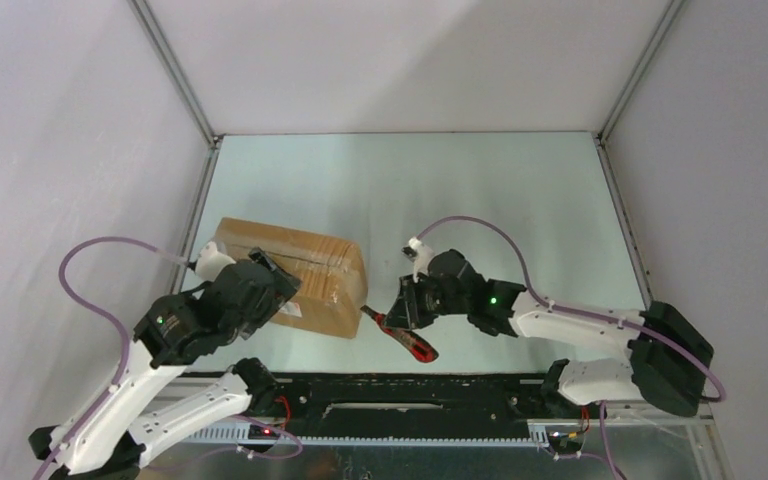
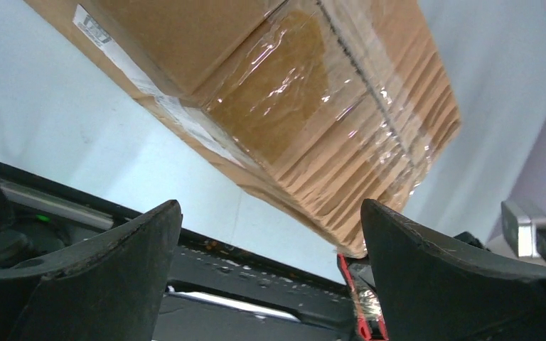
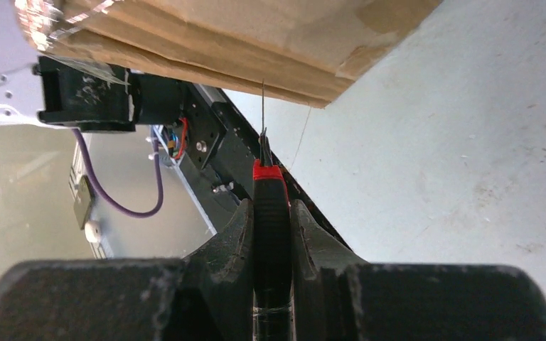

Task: Unpack the express box
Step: Cut the express box at the center of the board.

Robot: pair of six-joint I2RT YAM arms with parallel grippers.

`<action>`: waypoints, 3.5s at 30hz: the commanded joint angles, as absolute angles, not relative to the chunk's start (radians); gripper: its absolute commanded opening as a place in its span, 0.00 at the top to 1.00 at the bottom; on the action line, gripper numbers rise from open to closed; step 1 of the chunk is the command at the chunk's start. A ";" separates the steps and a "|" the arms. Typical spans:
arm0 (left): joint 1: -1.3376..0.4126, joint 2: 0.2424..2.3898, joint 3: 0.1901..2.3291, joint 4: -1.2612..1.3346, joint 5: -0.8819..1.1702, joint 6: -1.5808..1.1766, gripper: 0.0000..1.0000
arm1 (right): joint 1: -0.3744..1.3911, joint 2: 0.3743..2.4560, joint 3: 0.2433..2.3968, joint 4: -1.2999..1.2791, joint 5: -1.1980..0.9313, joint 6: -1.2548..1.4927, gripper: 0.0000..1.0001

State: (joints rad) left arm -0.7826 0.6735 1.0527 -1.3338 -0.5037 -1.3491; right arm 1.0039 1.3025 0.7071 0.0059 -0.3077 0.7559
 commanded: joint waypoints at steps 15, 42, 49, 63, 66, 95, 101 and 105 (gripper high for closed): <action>-0.668 0.790 1.032 -1.320 -0.520 -1.886 0.00 | 0.865 1.085 0.727 -0.069 -0.359 0.768 1.00; -0.491 0.828 0.816 -1.116 -0.253 -1.592 0.35 | 0.836 1.207 0.728 0.311 -0.564 1.072 1.00; -0.491 0.793 0.819 -1.144 -0.239 -1.556 0.37 | 0.843 1.281 0.699 0.479 -0.592 1.186 1.00; -0.491 0.796 0.845 -1.149 -0.245 -1.507 0.48 | 0.843 1.264 0.580 0.554 -0.545 1.251 1.00; -0.491 0.799 0.845 -1.155 -0.243 -1.506 0.48 | 0.863 1.292 0.575 0.592 -0.545 1.279 1.00; -0.491 0.796 0.842 -1.164 -0.240 -1.508 0.51 | 0.861 1.340 0.448 0.918 -0.586 1.465 1.00; -0.491 0.792 0.841 -1.166 -0.241 -1.507 0.51 | 0.867 1.346 0.423 0.909 -0.550 1.461 1.00; -0.491 0.789 0.839 -1.170 -0.242 -1.506 0.51 | 0.852 1.324 0.410 0.868 -0.526 1.442 1.00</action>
State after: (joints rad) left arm -0.4873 0.7826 0.8642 -1.0561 -0.3016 -1.5620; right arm 0.8612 1.3518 0.4263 0.8665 -0.5545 1.4479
